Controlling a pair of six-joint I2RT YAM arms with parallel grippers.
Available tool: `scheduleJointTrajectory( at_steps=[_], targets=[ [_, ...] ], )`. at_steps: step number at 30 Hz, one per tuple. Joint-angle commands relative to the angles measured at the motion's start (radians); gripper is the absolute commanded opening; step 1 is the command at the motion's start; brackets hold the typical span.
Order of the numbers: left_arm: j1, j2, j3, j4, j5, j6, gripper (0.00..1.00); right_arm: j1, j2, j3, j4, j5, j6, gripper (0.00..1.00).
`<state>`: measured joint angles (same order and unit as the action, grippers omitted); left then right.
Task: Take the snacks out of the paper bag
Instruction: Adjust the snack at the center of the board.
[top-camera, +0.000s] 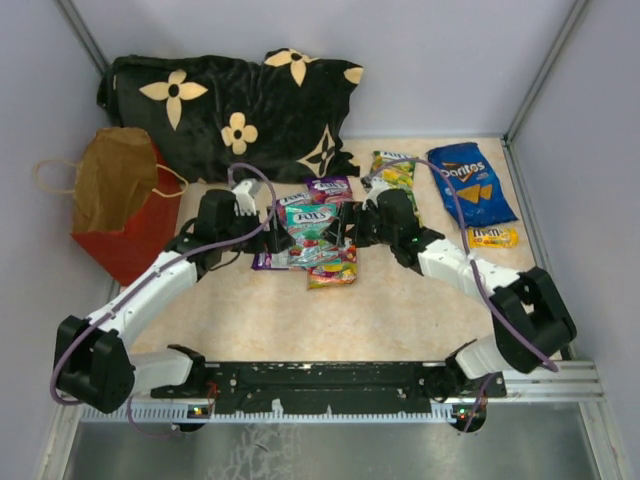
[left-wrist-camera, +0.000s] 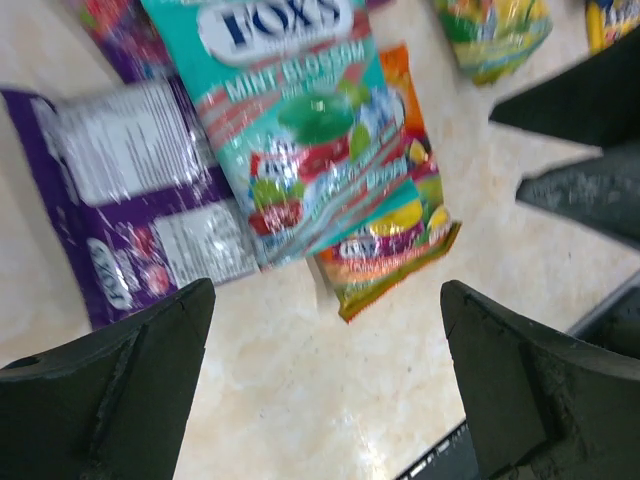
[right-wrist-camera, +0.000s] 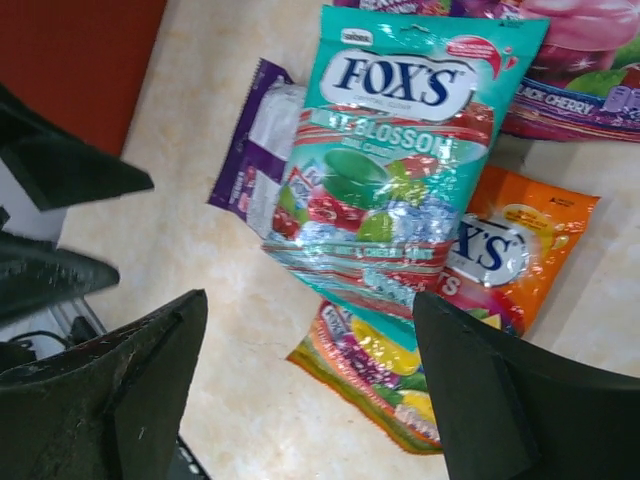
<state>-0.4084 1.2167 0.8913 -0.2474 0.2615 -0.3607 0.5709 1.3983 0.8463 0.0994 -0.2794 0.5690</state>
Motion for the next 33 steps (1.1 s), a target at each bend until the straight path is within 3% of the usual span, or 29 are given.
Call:
scheduleJointTrajectory(
  at_steps=[1,8,13,15,19,21,27,33],
  targets=[
    [-0.019,0.025,-0.085,0.149,0.099,-0.087,1.00,-0.061,0.108,0.047,0.085,-0.114,-0.098,0.82],
    [-0.018,0.139,-0.178,0.374,0.035,-0.108,1.00,-0.092,0.389,0.179,0.131,-0.161,-0.117,0.75],
    [-0.018,0.210,-0.180,0.454,0.091,-0.089,1.00,-0.092,0.473,0.197,0.236,-0.234,-0.095,0.63],
    [-0.018,0.228,-0.167,0.456,0.099,-0.079,1.00,-0.092,0.494,0.197,0.282,-0.265,-0.071,0.53],
    [-0.017,0.229,-0.145,0.427,0.054,-0.046,1.00,-0.092,0.477,0.195,0.354,-0.312,-0.038,0.15],
    [-0.018,0.210,-0.146,0.421,0.020,-0.039,1.00,-0.094,0.434,0.199,0.336,-0.328,-0.050,0.05],
    [-0.018,0.117,-0.124,0.406,0.010,0.004,1.00,-0.129,0.166,0.199,0.122,-0.410,-0.113,0.00],
    [-0.018,0.051,-0.125,0.482,0.092,-0.010,1.00,-0.207,-0.133,0.215,-0.439,-0.357,-0.269,0.03]
  ],
)
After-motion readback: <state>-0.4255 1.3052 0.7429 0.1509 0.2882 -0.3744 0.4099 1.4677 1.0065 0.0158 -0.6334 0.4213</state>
